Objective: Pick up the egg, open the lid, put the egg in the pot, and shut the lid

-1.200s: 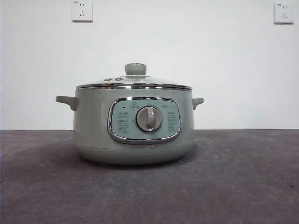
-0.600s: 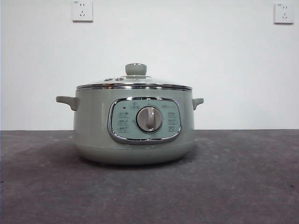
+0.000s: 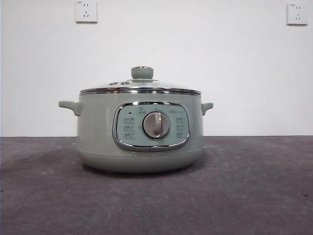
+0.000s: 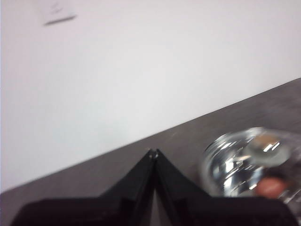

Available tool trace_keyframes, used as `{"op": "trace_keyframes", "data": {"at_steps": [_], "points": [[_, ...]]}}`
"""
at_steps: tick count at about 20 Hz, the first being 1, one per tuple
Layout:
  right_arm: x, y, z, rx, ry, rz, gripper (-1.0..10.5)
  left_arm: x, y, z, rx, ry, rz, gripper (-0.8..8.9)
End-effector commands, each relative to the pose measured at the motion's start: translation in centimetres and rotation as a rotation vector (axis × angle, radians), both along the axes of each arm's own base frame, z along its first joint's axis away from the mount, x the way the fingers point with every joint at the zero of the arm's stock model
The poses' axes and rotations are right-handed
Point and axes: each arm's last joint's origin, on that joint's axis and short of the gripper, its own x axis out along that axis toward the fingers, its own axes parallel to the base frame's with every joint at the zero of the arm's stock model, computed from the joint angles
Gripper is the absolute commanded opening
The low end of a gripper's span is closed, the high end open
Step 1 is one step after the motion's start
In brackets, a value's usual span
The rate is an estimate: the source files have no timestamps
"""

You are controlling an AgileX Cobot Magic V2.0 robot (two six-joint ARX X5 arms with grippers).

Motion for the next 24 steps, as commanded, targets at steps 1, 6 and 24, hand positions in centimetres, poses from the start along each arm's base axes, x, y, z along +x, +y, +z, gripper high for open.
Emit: {"op": "trace_keyframes", "data": {"at_steps": [1, 6, 24], "points": [[0.0, 0.0, -0.4, -0.011, 0.028, -0.008, 0.0, -0.8, 0.5, -5.1, -0.022, 0.019, 0.068, -0.04], [0.0, 0.0, -0.4, -0.011, 0.028, -0.008, 0.0, -1.6, 0.8, -13.6, -0.109, 0.057, 0.109, -0.04], [0.0, 0.0, -0.4, -0.018, 0.023, -0.021, 0.0, -2.0, 1.2, -21.6, -0.225, 0.167, 0.248, -0.04]]}}
